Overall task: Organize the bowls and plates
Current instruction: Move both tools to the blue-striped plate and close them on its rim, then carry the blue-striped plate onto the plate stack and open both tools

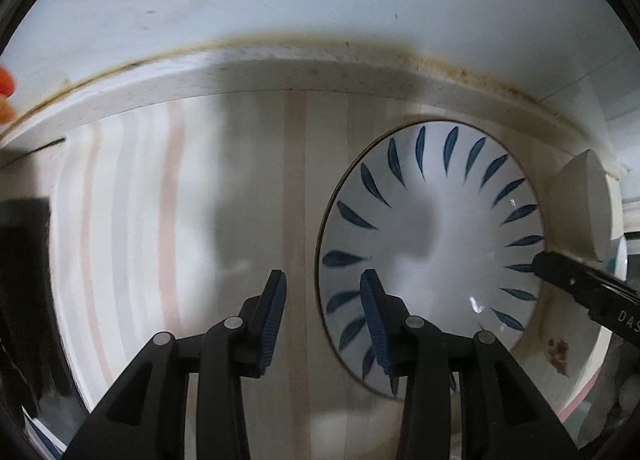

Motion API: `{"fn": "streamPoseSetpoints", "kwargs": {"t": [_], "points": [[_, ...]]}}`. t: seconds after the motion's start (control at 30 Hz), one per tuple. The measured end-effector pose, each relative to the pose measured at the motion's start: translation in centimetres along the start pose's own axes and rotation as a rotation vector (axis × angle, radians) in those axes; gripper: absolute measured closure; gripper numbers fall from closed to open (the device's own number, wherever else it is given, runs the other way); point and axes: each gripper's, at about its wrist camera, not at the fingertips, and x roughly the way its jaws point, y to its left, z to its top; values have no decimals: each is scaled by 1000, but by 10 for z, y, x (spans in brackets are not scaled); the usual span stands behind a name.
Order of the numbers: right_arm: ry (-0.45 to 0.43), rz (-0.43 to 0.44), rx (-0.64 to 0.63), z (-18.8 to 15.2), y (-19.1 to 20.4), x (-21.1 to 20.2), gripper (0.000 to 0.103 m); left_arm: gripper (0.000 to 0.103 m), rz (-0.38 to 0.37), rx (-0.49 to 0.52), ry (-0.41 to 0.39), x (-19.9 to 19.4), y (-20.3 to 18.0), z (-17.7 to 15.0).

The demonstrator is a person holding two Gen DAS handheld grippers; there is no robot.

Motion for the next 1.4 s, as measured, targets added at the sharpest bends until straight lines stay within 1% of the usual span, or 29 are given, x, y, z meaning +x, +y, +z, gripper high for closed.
{"fn": "streamPoseSetpoints", "kwargs": {"t": [0.03,0.07,0.1,0.13,0.17,0.2,0.23,0.3,0.33,0.5,0.67,0.77,0.87,0.97,1.13,1.27,1.4], "points": [[-14,-13,-13,0,2,2,62,78,-9,7,-4,2,-2,0],[-20,-24,-18,3,3,4,64,81,-17,13,-12,2,-4,1],[-22,-38,-20,4,4,5,69,82,-9,22,-18,3,-6,2],[-22,-36,-21,5,3,7,82,82,0,28,-22,3,-8,2],[-19,-23,-26,6,4,9,89,82,4,27,-25,3,-10,1],[-4,-7,-25,6,4,12,93,82,8,25,-25,3,-11,0],[2,-8,-26,3,6,12,93,82,11,26,-27,2,-12,0],[-18,-41,-53,0,9,11,93,82,13,32,-35,-1,-15,-3],[-19,-44,-55,-2,9,12,93,82,13,35,-40,-5,-17,-5],[-15,-6,-41,-11,7,7,93,82,5,49,-71,-31,-19,-23],[-39,27,-58,-26,9,-22,93,82,-9,58,-109,-62,-23,-42],[-65,50,-72,-40,10,-46,93,82,-9,70,-133,-82,-26,-57],[-94,58,-93,-58,11,-73,93,82,-17,83,-154,-100,-26,-74],[-111,63,-108,-81,8,-97,93,82,-19,97,-173,-119,-38,-97],[-111,76,-123,-124,5,-119,93,82,-30,110,-186,-140,-44,-132],[-90,90,-120,-161,2,-118,93,82,-32,122,-171,-139,-49,-160],[-47,106,-99,-196,-12,-104,93,82,-30,129,-126,-123,-50,-188]]}}
